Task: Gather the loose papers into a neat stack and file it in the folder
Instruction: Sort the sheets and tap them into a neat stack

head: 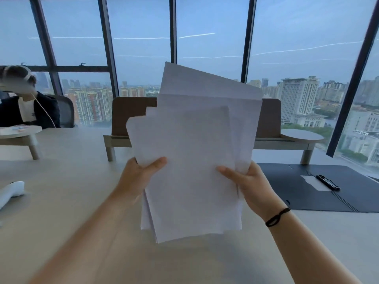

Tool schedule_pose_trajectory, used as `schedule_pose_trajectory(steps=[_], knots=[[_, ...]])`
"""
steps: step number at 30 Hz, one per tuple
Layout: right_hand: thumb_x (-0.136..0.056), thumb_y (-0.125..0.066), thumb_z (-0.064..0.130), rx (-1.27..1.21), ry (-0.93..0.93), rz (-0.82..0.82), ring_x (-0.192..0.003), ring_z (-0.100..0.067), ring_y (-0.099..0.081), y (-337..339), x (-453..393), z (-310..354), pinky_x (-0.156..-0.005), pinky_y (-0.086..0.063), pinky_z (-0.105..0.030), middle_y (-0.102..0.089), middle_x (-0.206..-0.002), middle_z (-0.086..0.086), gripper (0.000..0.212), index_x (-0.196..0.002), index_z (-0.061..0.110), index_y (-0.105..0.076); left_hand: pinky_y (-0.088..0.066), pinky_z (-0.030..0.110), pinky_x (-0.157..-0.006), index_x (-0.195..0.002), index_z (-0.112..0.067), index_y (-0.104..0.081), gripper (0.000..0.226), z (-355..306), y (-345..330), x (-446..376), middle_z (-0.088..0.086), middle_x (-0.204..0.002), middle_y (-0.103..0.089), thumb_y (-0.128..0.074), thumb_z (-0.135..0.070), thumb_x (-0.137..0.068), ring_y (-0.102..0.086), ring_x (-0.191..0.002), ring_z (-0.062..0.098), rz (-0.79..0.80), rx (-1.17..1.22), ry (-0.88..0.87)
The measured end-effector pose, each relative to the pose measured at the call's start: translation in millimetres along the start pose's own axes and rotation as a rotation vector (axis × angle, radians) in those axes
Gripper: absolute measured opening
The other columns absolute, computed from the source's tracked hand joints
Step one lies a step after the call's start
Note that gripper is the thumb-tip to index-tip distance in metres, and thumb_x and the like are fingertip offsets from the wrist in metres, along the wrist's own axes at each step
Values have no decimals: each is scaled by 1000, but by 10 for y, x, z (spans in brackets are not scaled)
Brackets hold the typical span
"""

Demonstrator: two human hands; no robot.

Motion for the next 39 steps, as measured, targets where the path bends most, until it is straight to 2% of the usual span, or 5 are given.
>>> schedule_pose_trajectory(steps=[7, 13, 23, 30, 39], knots=[[-79, -77, 22, -59, 85, -37, -106, -30, -73, -71, 156, 180, -88, -60, -46, -75, -117, -10, 47, -123, 13, -65, -56, 53, -92, -114, -20, -74, 68, -172, -182, 242, 9, -114, -76, -87, -57, -59, -73, -105, 29, 155, -17, -10], [-77, -80, 33, -18, 101, -135, -93, -22, -77, -175, 88, 333, -77, -63, -41, -80, -102, -2, 33, -107, 21, -74, -59, 40, -81, -93, -32, -81, 40, -285, -384, 234, 1, -102, -79, -89, -49, -58, -75, -96, 22, 135, 65, 35], [-72, -79, 40, 8, -82, -147, -96, -22, -76, -24, 314, -309, -82, -61, -39, -80, -104, -4, 44, -108, 16, -75, -58, 29, -79, -100, -19, -81, 71, 483, -312, 462, 7, -111, -78, -87, -66, -48, -74, -105, 24, 145, 40, 216], [-83, -80, 27, 18, -51, -184, -89, -20, -78, -29, 130, -211, -78, -62, -39, -81, -94, -1, 7, -87, 22, -79, -58, 36, -81, -90, -24, -83, 55, 382, -329, 317, 6, -103, -80, -88, -62, -50, -76, -96, 22, 85, 47, 210], [-56, -84, 66, 85, -58, -216, -87, -23, -77, 195, 307, -498, -73, -61, -37, -79, -98, -10, 76, -104, 10, -66, -53, 52, -98, -106, -14, -78, 78, 504, -115, 452, 13, -112, -77, -91, -63, -46, -72, -107, 36, 138, 21, 199]])
Point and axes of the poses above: each hand's wrist, its own x-axis away from the middle knuckle, its own y-axis out of the back of the hand, z = x × y, the point moved 6 cm from there along -x, towards the middle knuckle
